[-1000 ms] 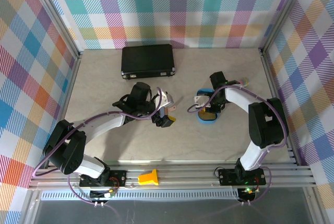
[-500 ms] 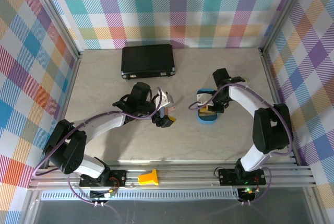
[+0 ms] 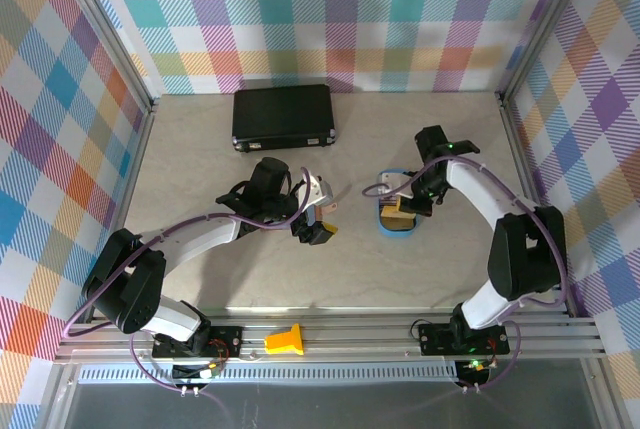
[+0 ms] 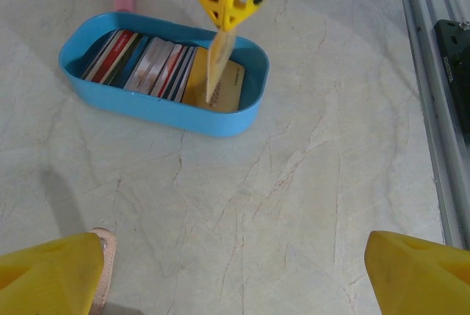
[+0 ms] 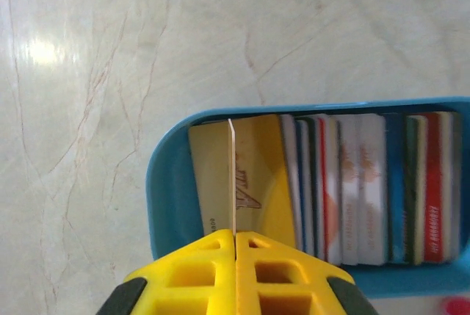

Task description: Put the credit cards into the card holder

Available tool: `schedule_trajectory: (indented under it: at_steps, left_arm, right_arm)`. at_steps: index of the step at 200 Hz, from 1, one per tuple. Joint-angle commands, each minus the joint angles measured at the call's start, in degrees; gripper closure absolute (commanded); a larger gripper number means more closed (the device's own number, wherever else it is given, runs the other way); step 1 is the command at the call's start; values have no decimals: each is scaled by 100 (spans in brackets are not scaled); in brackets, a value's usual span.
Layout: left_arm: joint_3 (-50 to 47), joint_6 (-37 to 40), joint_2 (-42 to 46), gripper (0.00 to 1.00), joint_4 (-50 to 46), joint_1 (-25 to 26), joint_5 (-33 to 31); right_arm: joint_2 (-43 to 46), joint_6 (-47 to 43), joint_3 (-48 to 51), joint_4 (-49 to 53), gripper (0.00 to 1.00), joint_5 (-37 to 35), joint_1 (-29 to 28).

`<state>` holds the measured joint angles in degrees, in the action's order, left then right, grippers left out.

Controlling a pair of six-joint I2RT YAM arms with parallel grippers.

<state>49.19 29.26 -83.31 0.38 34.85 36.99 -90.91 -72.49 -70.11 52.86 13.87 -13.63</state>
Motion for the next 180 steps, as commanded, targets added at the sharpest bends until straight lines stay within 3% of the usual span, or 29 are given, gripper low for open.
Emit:
schedule_trajectory:
  at_steps: [1,13,27,48,82,104,127,155,180]
  left_arm:
    - [-101,-23,-80,8,214,74,114]
    - [-150,-104,-55,6,350,74,32]
    - [-238,-287,-18,0,587,74,-162]
    - [-319,-660,75,0,924,74,-531]
    - [-428,-1452,301,0,1610,32,-797]
    - [-17,-3015,563,0,2082,-75,-900]
    - [743,-4542,717,1,1407,-75,-1188]
    - [1154,-6599,717,7,523,-76,-1628]
    - [760,-8333,818,13,1180,-75,-1750]
  right_arm:
    - [393,935,-269,-135,100,791,193]
    - [584,1728,-319,-443,100,1288,422]
    - [799,3311,-349,-1061,100,1808,872]
    - [930,5278,-574,-1384,100,2501,1363]
    - [1146,8419,-273,-2506,100,3562,1574]
    - [1148,10635,262,-3879,100,4075,1565]
    - [1153,12110,812,-5071,100,4163,1490]
    - [1113,13003,1068,-5813,100,4022,1130]
    - [1040,13623,1150,-6453,100,3932,746]
